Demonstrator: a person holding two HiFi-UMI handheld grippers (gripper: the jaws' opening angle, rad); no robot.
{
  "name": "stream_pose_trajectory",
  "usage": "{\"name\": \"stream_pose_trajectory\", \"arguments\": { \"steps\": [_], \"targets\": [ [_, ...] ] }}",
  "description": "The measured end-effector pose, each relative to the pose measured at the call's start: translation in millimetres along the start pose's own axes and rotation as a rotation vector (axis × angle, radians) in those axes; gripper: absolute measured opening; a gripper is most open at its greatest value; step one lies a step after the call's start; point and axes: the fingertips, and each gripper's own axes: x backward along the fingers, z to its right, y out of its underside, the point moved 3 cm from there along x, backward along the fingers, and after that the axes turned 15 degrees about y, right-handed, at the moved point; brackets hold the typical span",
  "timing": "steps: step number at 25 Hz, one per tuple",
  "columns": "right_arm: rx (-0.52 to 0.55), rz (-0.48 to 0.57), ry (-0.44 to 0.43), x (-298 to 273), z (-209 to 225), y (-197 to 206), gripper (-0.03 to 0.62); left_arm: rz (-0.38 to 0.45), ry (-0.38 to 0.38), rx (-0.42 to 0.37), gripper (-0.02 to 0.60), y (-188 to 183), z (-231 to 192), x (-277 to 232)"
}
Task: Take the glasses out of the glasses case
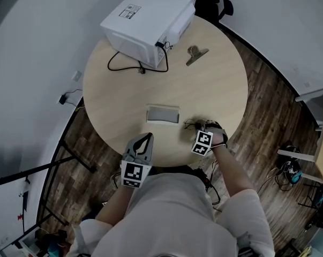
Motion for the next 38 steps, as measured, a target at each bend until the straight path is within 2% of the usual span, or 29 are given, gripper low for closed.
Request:
{"name": "stream_pose_trajectory", "arguments": {
  "steps": [8, 15, 22, 31, 38],
  "targets": [
    [-0.029, 0.005, 0.024, 8, 2, 2, 0.021, 0.000, 0.013, -0.012, 0.008, 0, 4, 2],
    [-0.142, 0.029, 0.096, 34, 21, -4, 0.021, 0.011, 0.028, -0.027, 0.008, -5, 7, 6],
    [-0.462, 0.070, 0.213, 74, 46, -7, 0.021, 0.037, 0.042, -0.048, 0.008, -15, 11, 14],
    [-0.803, 0.212, 0.362, 152, 67, -31, 0.015, 0.078, 0.061, -0.074, 0.008, -28, 17, 25],
    [-1.076, 0.376, 0.388, 209, 72, -56, 0.012, 0.117, 0.063, -0.093, 0.008, -41, 20, 37]
  ]
}}
